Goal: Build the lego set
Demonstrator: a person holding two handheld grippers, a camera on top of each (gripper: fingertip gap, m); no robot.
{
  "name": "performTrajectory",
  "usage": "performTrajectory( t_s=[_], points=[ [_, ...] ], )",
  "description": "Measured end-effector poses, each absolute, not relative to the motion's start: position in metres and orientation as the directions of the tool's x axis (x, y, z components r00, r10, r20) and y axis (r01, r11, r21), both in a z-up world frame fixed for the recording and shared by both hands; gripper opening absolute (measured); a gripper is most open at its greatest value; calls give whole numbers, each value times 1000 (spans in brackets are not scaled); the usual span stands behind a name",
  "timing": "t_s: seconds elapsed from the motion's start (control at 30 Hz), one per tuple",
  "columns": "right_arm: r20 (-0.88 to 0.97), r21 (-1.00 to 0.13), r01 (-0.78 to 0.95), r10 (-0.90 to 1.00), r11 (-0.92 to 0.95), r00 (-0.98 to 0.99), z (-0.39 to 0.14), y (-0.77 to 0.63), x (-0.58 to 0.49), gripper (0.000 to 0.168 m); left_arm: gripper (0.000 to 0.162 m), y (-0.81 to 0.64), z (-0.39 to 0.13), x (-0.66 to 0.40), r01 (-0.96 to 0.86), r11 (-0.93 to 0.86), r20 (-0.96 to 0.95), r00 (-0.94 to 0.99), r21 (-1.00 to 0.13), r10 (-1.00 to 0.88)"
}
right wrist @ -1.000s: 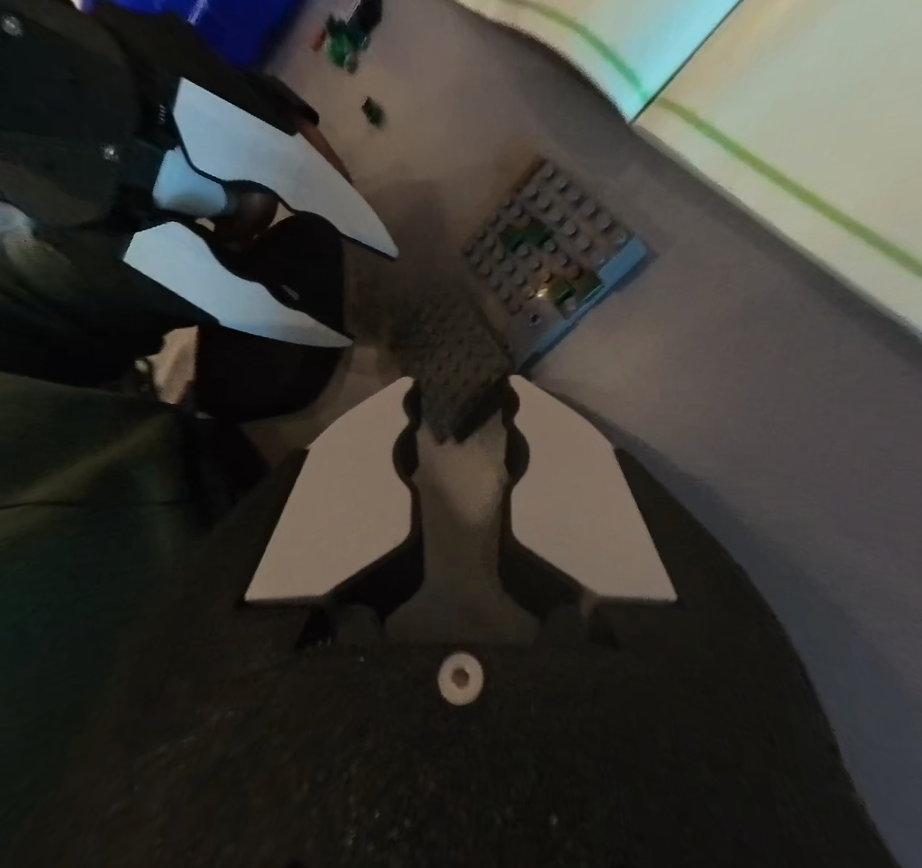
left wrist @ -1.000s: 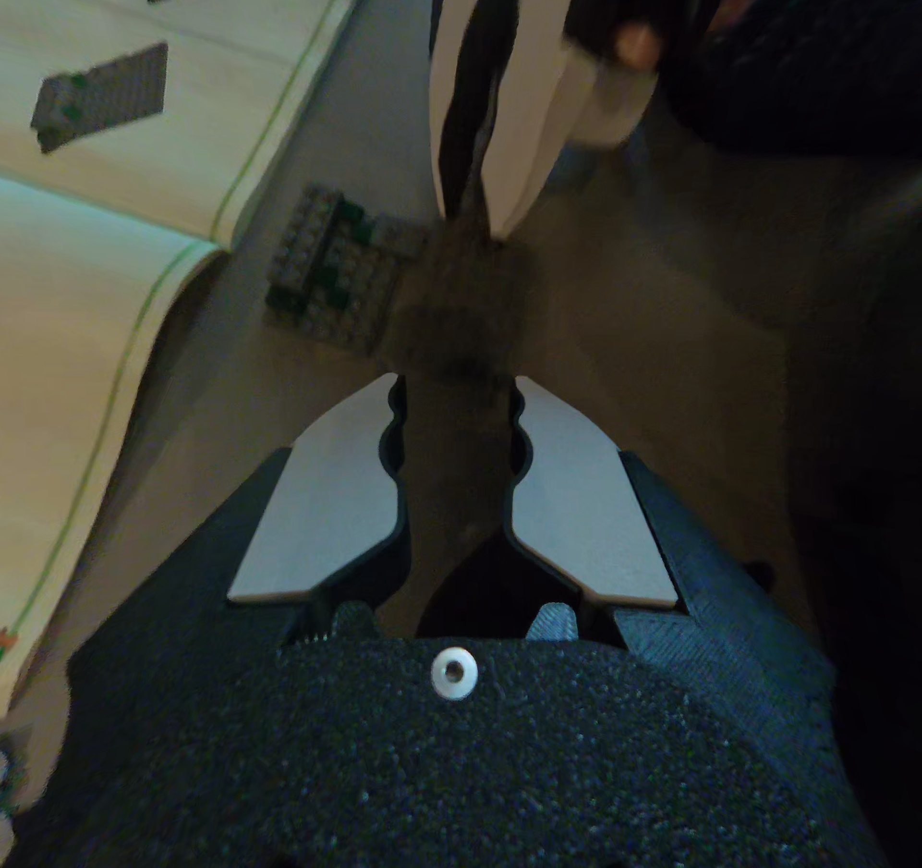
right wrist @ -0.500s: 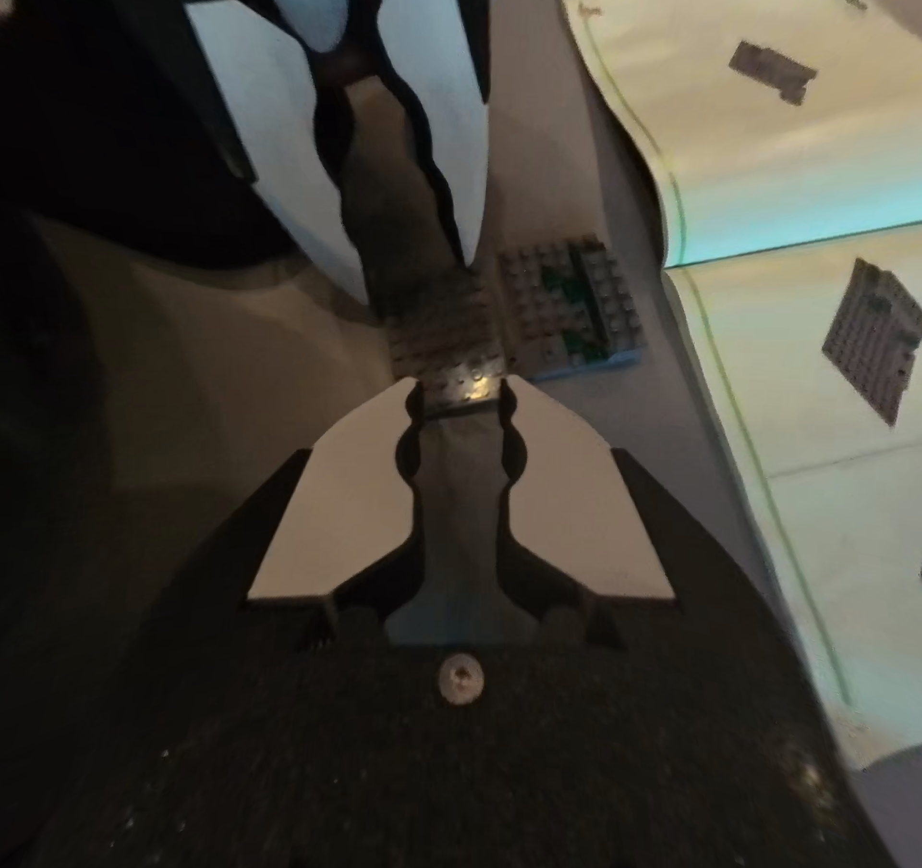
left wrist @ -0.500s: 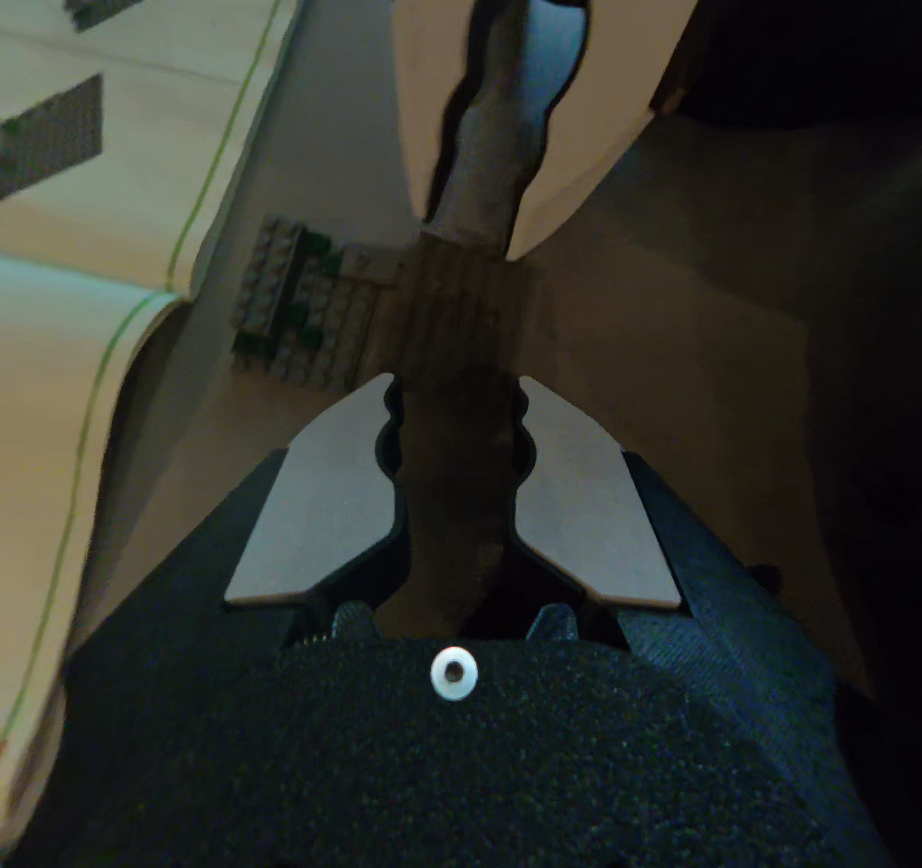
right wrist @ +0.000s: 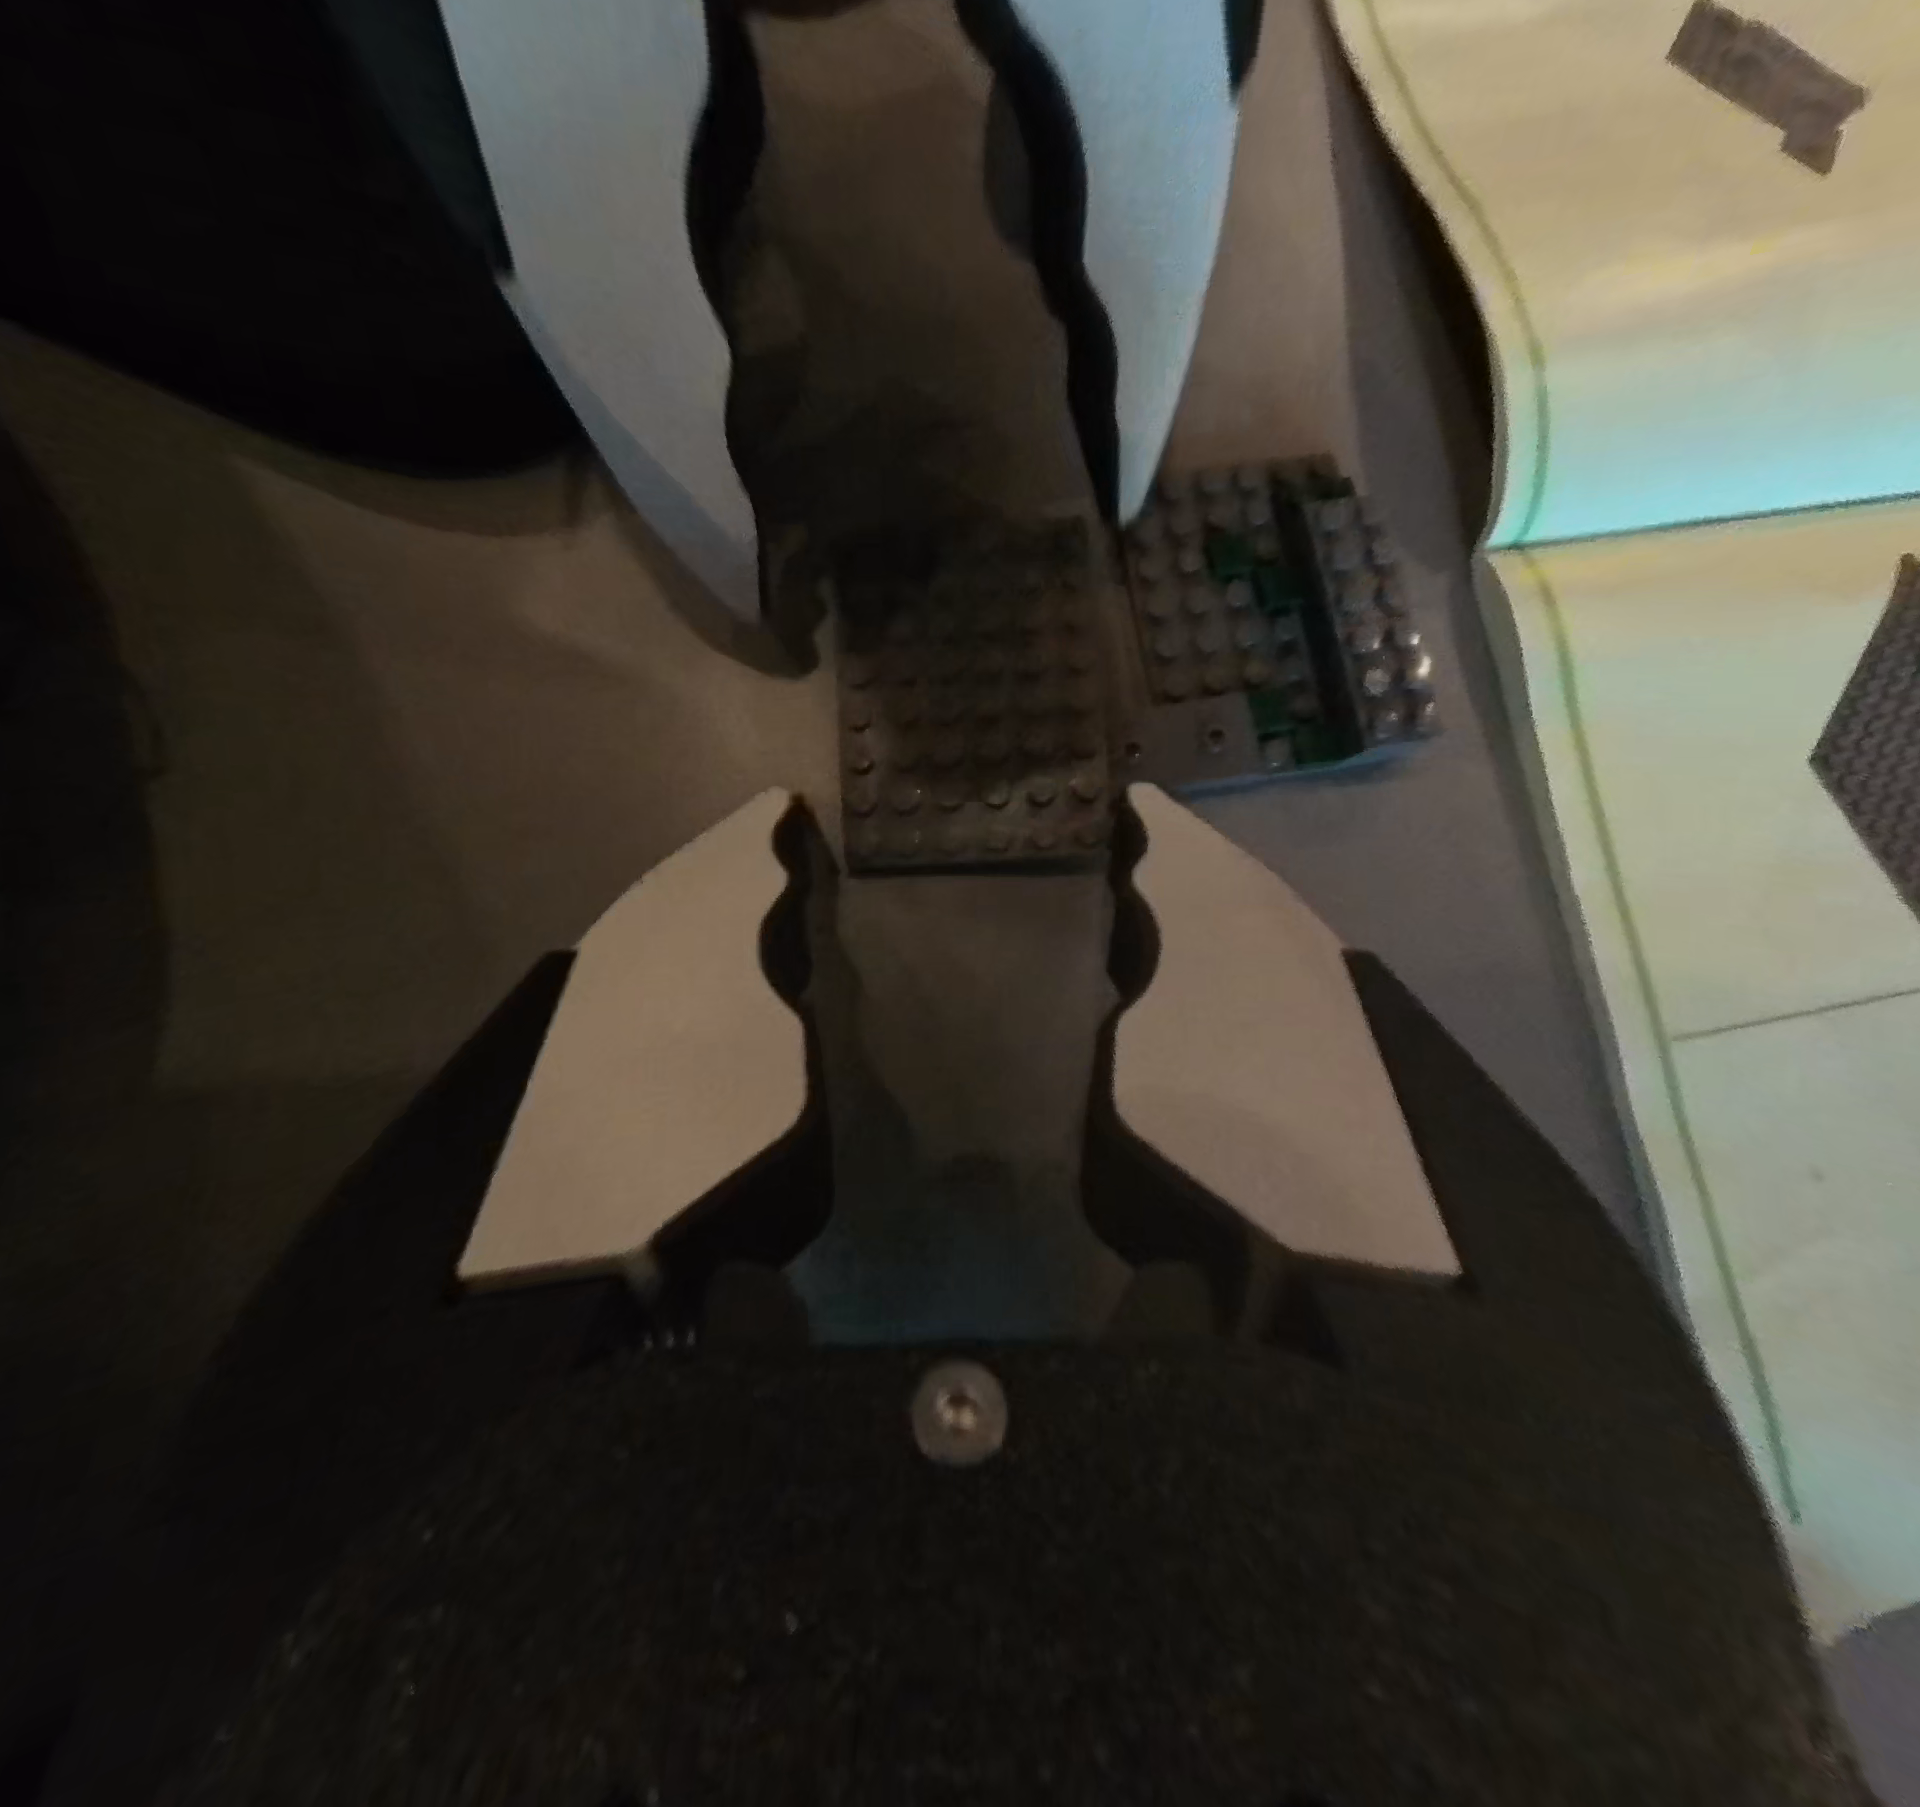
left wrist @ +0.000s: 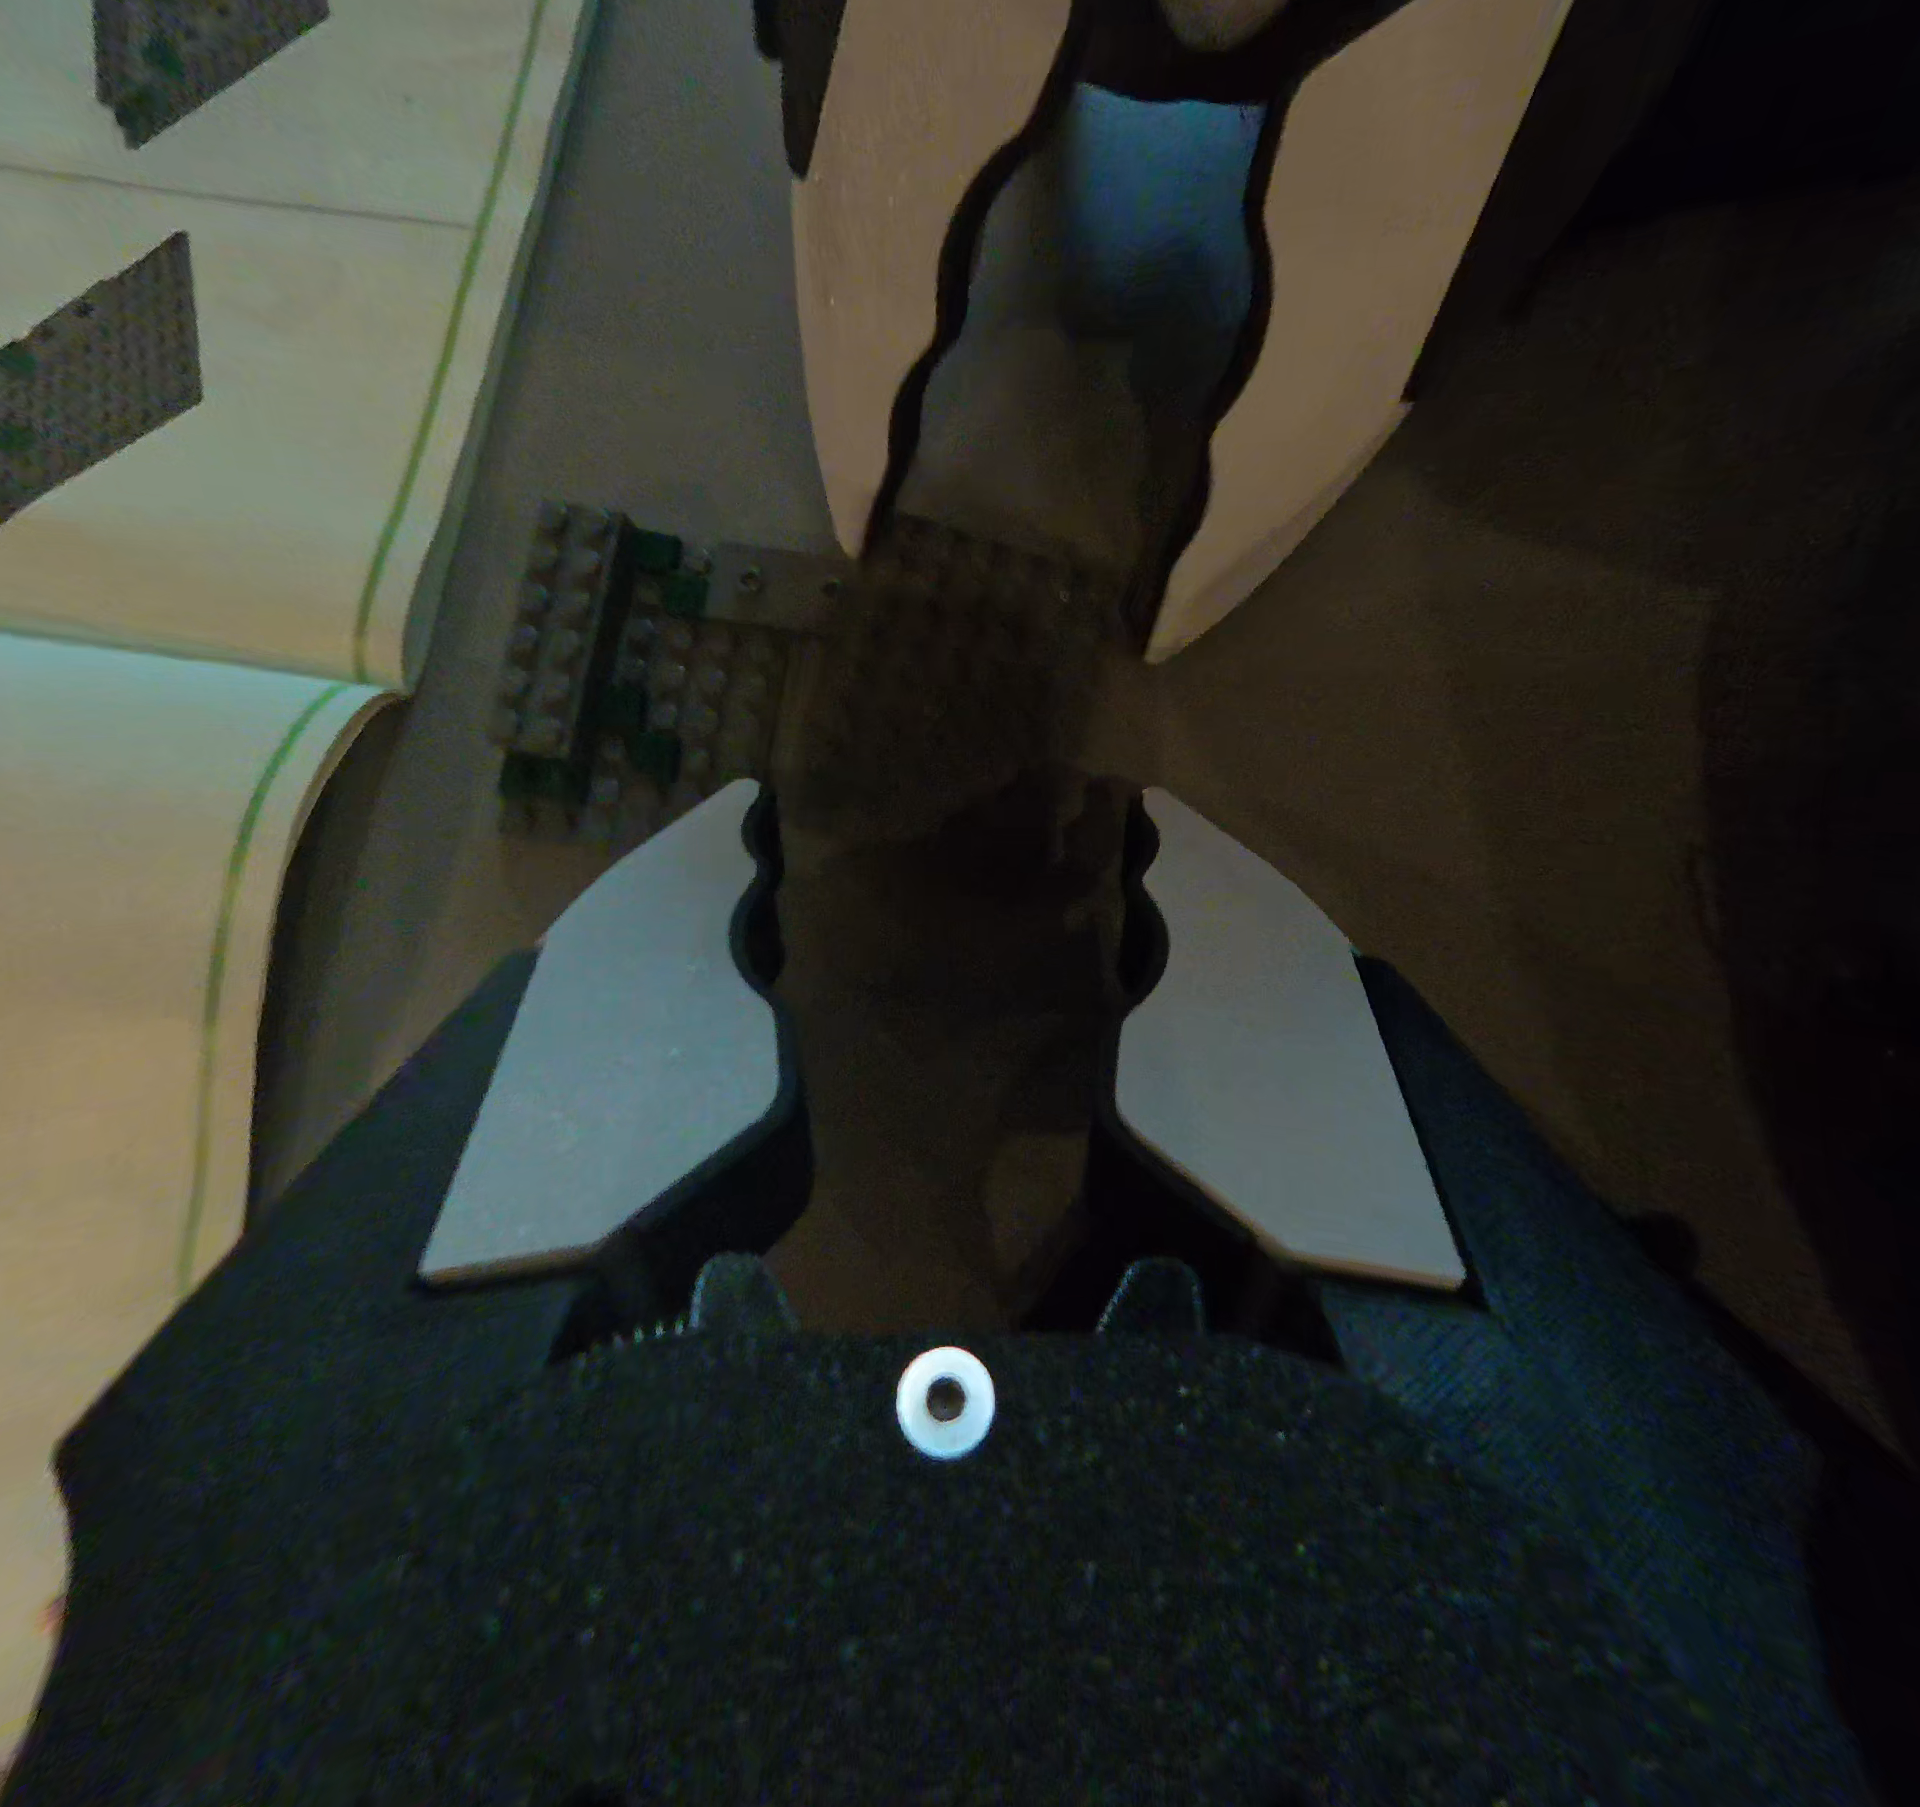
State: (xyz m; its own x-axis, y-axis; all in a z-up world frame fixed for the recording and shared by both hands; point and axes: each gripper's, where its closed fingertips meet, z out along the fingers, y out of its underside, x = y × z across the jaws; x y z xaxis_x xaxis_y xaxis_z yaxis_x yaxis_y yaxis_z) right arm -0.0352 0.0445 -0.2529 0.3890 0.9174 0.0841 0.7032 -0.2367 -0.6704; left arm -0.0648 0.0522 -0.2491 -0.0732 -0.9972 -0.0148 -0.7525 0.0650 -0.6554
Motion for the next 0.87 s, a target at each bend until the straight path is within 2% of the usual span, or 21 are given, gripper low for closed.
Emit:
performTrajectory(
  t_s=[0.07,0.27,0.37,0.57,0.73,0.87],
  points=[
    [113,-672,713,922,-203,369,-252,44,-38,49,65,51,-253,-64,-765,87,-24,-93,-638,-995],
    [57,-696,691,943,-197,327,-248,33,-43,49,55,40,-255,-69,-779,113,-26,-124,-617,-992],
    [80,-668,716,939,-200,336,-253,36,-40,50,50,40,-255,-71,-781,85,-7,-103,-618,-995],
    [80,-712,667,917,-222,391,-229,53,-21,56,58,43,-253,-73,-790,101,-33,-102,-605,-994],
    [64,-715,654,909,-247,413,-221,86,-9,43,58,41,-248,-75,-777,90,-21,-98,-623,-995],
    [21,-683,686,932,-251,362,-230,106,-25,41,58,41,-245,-78,-771,72,-31,-68,-632,-997]
  ],
)
